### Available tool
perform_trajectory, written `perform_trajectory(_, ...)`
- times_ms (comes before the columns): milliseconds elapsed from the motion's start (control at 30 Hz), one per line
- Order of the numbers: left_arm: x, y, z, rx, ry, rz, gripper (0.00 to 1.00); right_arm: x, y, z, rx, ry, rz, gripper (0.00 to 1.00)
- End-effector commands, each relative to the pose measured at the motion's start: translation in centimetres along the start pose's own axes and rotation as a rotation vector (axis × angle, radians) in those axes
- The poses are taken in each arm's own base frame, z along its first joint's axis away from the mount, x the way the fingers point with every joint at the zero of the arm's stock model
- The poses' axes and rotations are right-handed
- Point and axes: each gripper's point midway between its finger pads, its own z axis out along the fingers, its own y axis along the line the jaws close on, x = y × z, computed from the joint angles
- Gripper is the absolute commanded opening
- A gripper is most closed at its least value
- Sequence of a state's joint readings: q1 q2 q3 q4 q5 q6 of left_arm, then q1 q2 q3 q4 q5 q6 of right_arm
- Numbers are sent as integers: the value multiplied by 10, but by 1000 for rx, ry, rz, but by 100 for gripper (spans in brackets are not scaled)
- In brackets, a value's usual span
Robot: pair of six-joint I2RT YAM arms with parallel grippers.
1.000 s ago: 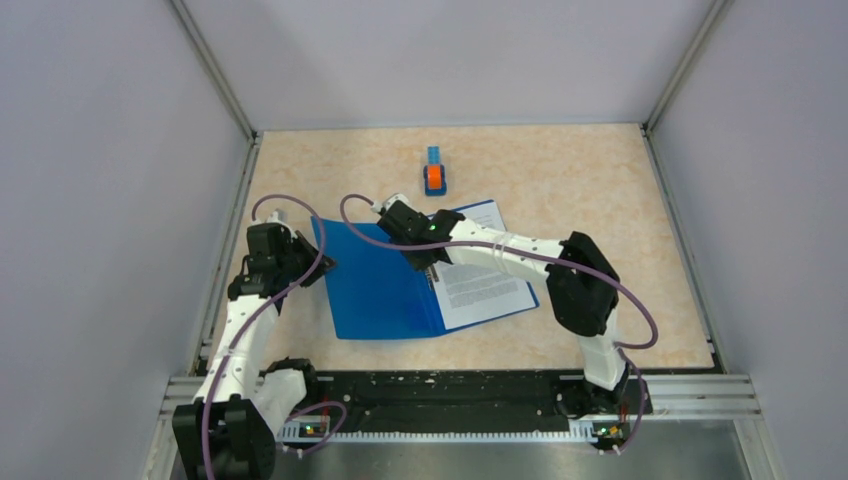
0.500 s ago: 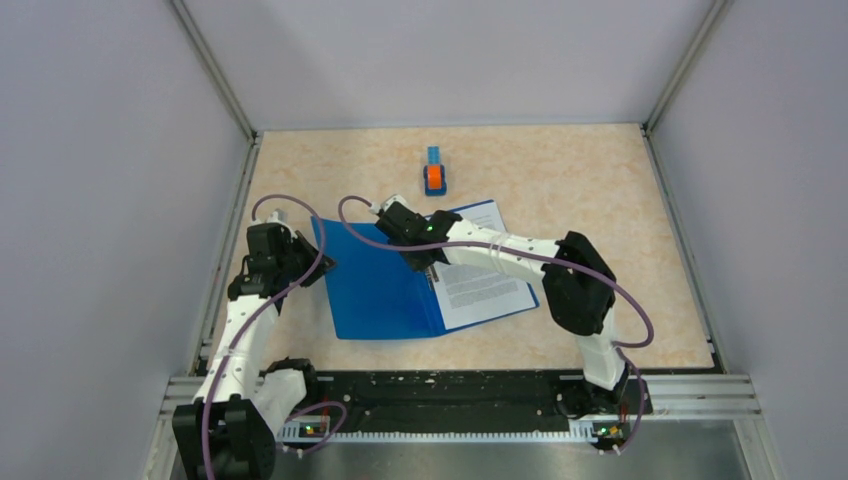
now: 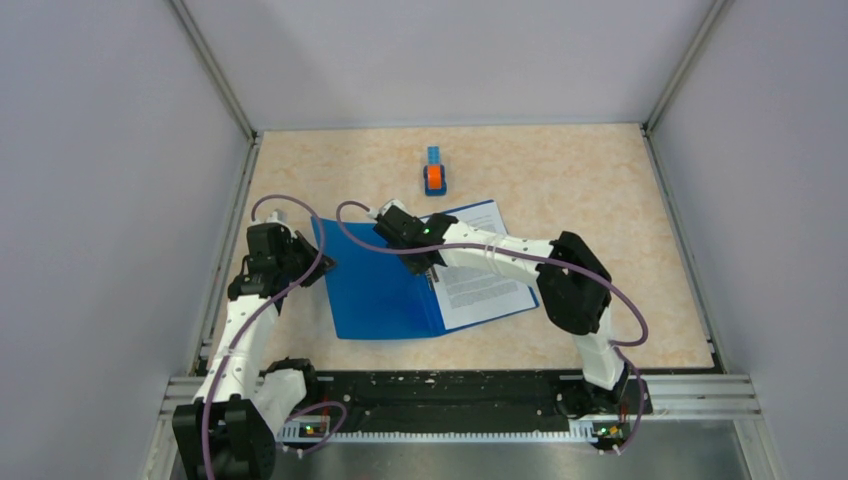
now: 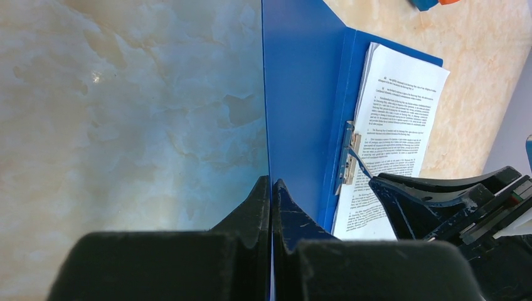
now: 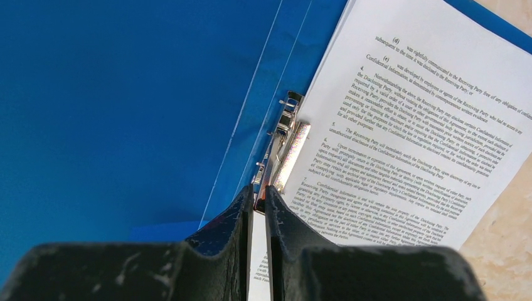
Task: Put the files into the folder
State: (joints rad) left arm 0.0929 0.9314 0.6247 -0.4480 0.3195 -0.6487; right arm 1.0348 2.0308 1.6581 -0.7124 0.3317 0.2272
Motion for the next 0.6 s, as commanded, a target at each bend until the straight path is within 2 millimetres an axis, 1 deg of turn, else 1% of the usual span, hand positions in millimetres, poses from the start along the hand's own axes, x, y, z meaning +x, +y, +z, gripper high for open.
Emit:
perform_trajectory(0, -10, -5, -1, 11, -43, 12, 0, -6, 5, -6, 4, -28, -16, 12)
perform_trajectory(300, -15, 8, -3, -67, -75, -15, 0, 4, 1, -10, 9, -12, -18, 9)
perform_trajectory(567, -19, 15, -6, -109, -111, -34, 0, 20, 2, -7, -1, 24, -17, 6)
